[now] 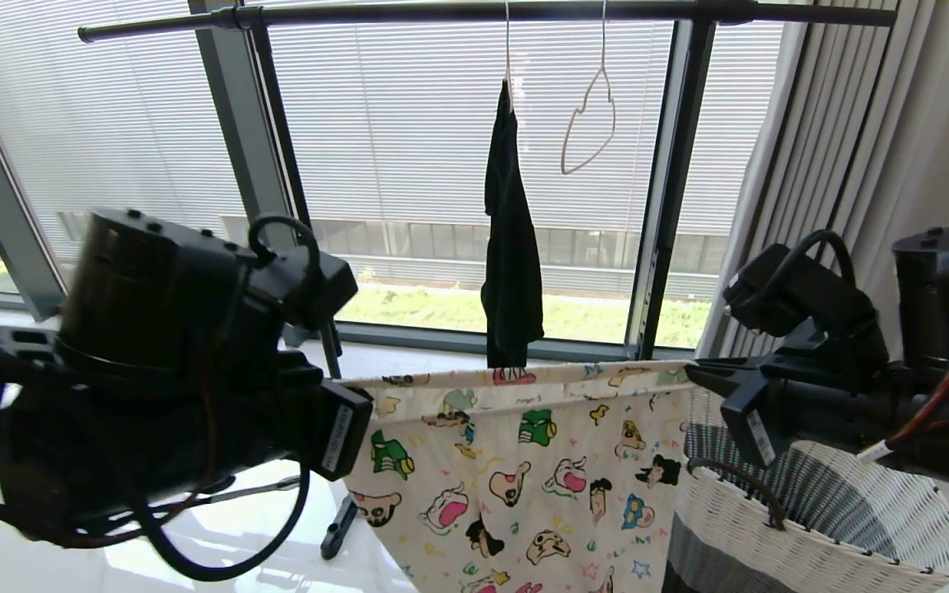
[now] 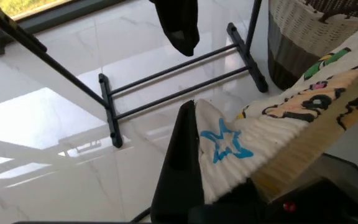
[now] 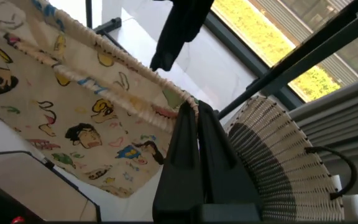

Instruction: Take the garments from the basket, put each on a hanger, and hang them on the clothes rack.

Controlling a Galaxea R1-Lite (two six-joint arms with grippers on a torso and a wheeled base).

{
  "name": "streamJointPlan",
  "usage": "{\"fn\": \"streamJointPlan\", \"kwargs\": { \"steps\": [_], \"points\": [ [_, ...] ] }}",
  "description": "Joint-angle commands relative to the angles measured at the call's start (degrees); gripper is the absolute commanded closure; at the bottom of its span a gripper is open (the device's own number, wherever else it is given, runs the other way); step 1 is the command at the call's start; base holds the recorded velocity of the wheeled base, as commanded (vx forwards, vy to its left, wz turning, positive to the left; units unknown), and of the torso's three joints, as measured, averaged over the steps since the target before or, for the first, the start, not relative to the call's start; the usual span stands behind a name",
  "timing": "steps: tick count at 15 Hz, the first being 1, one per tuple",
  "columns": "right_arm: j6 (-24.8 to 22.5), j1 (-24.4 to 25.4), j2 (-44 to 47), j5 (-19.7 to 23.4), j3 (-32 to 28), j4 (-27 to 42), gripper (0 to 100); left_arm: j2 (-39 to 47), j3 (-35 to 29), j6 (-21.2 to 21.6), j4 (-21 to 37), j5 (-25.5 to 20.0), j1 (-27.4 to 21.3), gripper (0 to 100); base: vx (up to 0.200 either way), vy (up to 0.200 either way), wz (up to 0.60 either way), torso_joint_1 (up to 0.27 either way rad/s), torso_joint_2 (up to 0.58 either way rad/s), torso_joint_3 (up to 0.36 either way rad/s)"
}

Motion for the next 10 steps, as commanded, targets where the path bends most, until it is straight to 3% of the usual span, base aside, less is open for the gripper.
{"fn": "streamJointPlan", "kwargs": {
  "steps": [1, 3, 7, 10],
  "points": [
    [-0.2, -0.6, -3.7, -0.1, -1.0, 0.3, 100, -7.8, -7.3, 0.1, 5.9, -0.1, -2.5, 100, 0.0, 0.0, 0.0, 0.0, 0.0, 0.0],
    [-0.3, -1.2, -2.8, 0.0, -5.5, 1.2, 100, -8.3, -11.0, -0.1, 9.6, -0.1, -5.0, 100, 0.0, 0.0, 0.0, 0.0, 0.0, 0.0],
    [-0.4, -2.2, 1.2, 0.3, -18.0, 5.8, 100, -7.2, -15.5, -0.1, 9.9, 0.4, -7.2, 100, 0.0, 0.0, 0.0, 0.0, 0.0, 0.0],
    [-1.7, -2.1, 3.0, 1.4, -24.6, 8.9, 100, -7.1, -14.8, -0.4, 9.6, 4.8, -8.3, 100, 0.0, 0.0, 0.0, 0.0, 0.0, 0.0]
  ]
}}
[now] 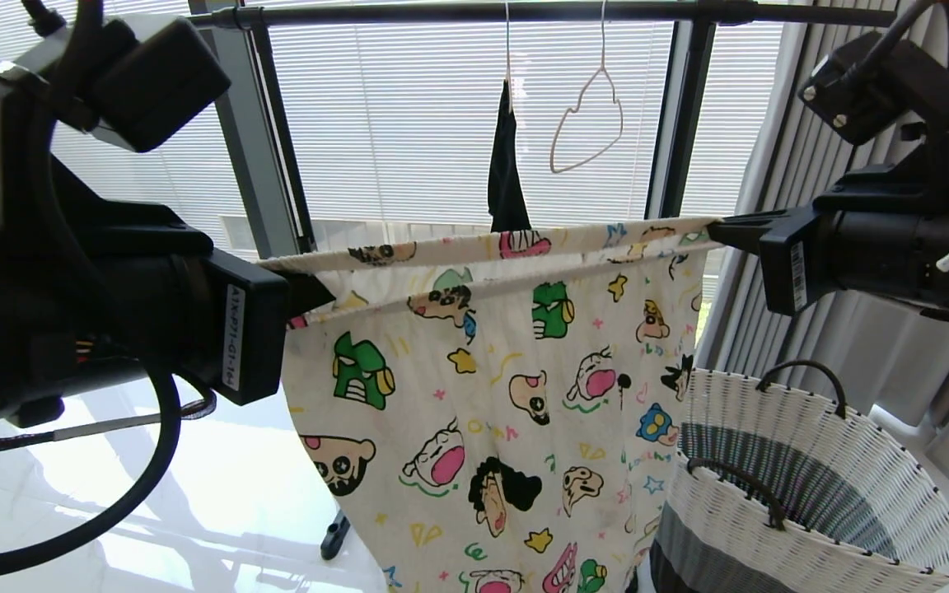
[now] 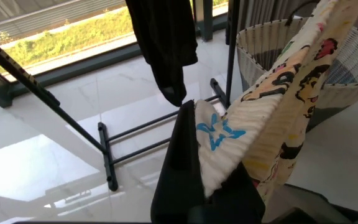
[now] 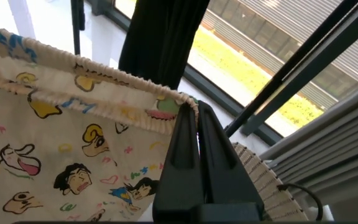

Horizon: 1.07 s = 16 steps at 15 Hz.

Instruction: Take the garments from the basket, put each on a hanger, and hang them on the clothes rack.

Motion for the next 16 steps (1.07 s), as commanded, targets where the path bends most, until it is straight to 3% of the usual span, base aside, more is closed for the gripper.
{"fn": "streamJointPlan", "kwargs": {
  "steps": [1, 9, 12, 16],
  "points": [
    [-1.0, -0.1, 2.2, 1.0, -4.2, 1.4, 100, 0.0, 0.4, 0.0, -0.1, 1.4, -0.6, 100, 0.0, 0.0, 0.0, 0.0, 0.0, 0.0],
    [-2.9, -0.1, 0.9, 1.3, -6.0, 3.9, 100, 0.0, 1.5, 0.4, -2.8, 2.1, -3.1, 100, 0.0, 0.0, 0.0, 0.0, 0.0, 0.0],
    [-2.9, 0.0, -3.9, 1.8, -5.4, 10.0, 100, 3.8, -1.8, 1.6, -7.6, 2.1, -3.1, 100, 0.0, 0.0, 0.0, 0.0, 0.0, 0.0],
    [-2.9, 1.3, -12.4, 9.1, -5.6, 22.8, 100, 10.8, -6.0, 7.1, -14.4, 2.1, -3.1, 100, 0.0, 0.0, 0.0, 0.0, 0.0, 0.0]
  ]
}}
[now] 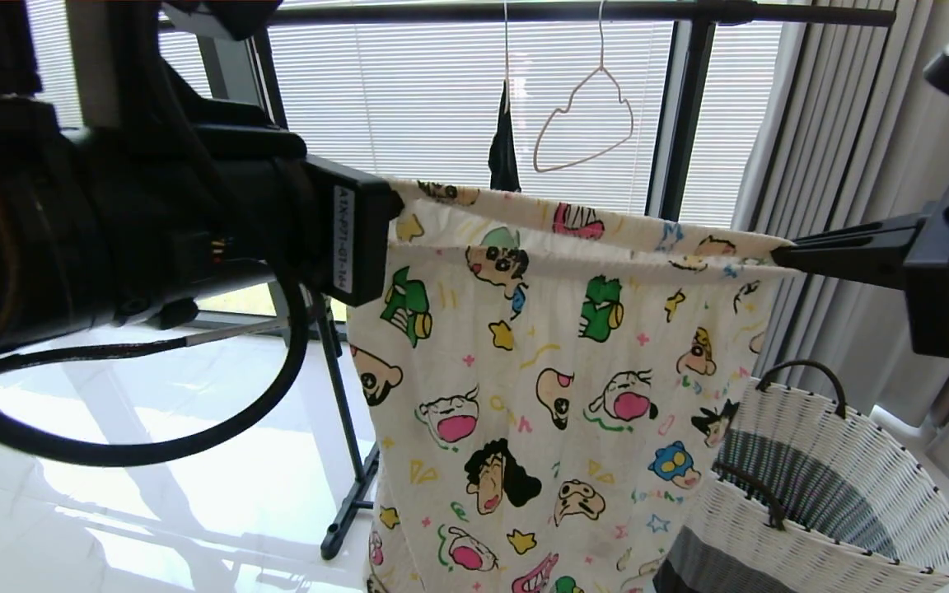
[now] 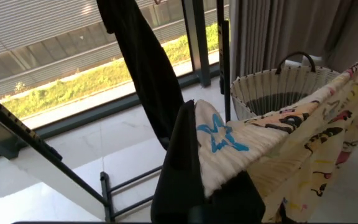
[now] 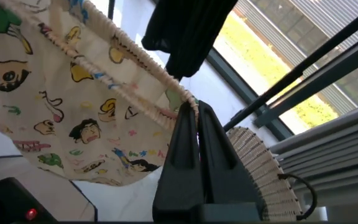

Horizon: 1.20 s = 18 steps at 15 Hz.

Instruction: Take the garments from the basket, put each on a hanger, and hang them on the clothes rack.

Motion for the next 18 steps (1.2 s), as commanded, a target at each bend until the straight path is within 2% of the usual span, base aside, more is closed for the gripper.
{"fn": "streamJointPlan", "kwargs": {
  "steps": [1, 3, 6, 10, 12, 13, 15, 18],
  "points": [
    [0.0, 1.9, -5.7, 1.5, 0.0, 3.2, 100, 4.7, -1.3, 2.7, -1.7, -0.1, -0.1, 100, 0.0, 0.0, 0.0, 0.0, 0.0, 0.0],
    [0.1, 4.8, -7.1, 1.5, 0.2, 5.5, 100, 5.6, -1.2, 5.1, -1.9, -0.4, -0.3, 100, 0.0, 0.0, 0.0, 0.0, 0.0, 0.0],
    [0.1, 7.6, -7.5, 1.5, 0.2, 6.8, 100, 6.5, -1.9, 5.7, -1.9, -0.4, -0.4, 100, 0.0, 0.0, 0.0, 0.0, 0.0, 0.0],
    [0.1, 7.7, -7.2, 1.4, 0.2, 6.9, 100, 5.8, -1.8, 5.5, -1.9, -0.4, -0.4, 100, 0.0, 0.0, 0.0, 0.0, 0.0, 0.0],
    [0.3, 5.7, -4.8, 1.6, -0.8, 5.9, 100, 3.4, -1.5, 5.1, 0.1, -0.3, -1.7, 100, 0.0, 0.0, 0.0, 0.0, 0.0, 0.0],
    [0.3, 5.1, -3.4, 2.1, -1.7, 4.4, 100, 2.3, -1.5, 4.4, 2.2, -0.3, -2.5, 100, 0.0, 0.0, 0.0, 0.0, 0.0, 0.0],
    [0.4, 3.8, 1.3, 3.6, -5.0, 1.1, 100, -0.7, -1.4, -0.2, 8.1, -0.3, -5.7, 100, 0.0, 0.0, 0.0, 0.0, 0.0, 0.0],
    [0.3, 3.7, 6.2, 4.2, -10.6, 0.6, 100, -4.0, -1.4, -5.7, 16.6, -0.3, -10.8, 100, 0.0, 0.0, 0.0, 0.0, 0.0, 0.0]
  ]
}}
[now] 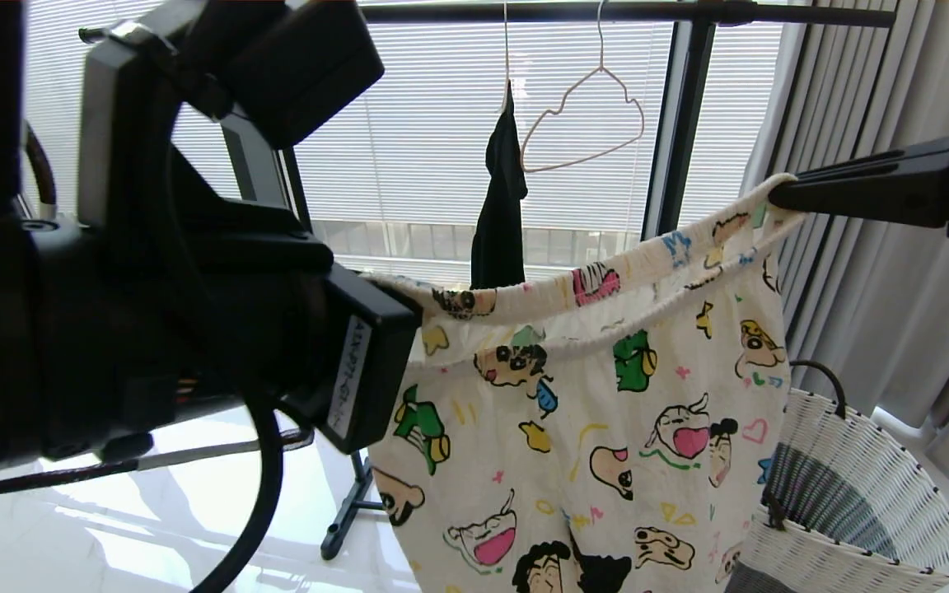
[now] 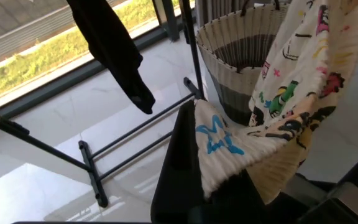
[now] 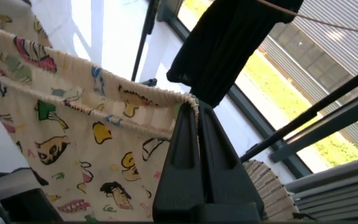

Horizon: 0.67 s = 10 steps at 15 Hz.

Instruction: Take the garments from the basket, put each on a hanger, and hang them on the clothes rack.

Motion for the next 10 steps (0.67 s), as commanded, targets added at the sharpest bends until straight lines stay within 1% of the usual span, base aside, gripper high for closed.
{"fn": "streamJointPlan", "kwargs": {
  "steps": [1, 3, 4, 9, 10],
  "points": [
    [-0.1, -0.3, 6.2, 0.1, -5.2, -0.1, 100, -3.9, 0.0, -3.3, 4.4, 0.0, -5.0, 100, 0.0, 0.0, 0.0, 0.0, 0.0, 0.0],
    [-0.1, -0.3, 8.1, 0.9, -7.5, -0.1, 100, -4.3, 0.1, -6.6, 5.6, 0.0, -8.1, 100, 0.0, 0.0, 0.0, 0.0, 0.0, 0.0],
    [-0.1, -0.3, 8.5, 0.9, -8.1, -0.1, 100, -4.3, 0.1, -7.0, 5.6, 0.0, -8.4, 100, 0.0, 0.0, 0.0, 0.0, 0.0, 0.0],
    [-0.1, -0.4, 8.2, 0.8, -7.9, 0.0, 100, -4.3, 0.3, -7.0, 5.6, 0.0, -8.4, 100, 0.0, 0.0, 0.0, 0.0, 0.0, 0.0],
    [-0.1, -1.2, 7.6, 0.8, -7.7, 0.1, 100, -4.2, 0.3, -7.0, 5.6, 0.2, -8.3, 100, 0.0, 0.0, 0.0, 0.0, 0.0, 0.0]
  ]
}}
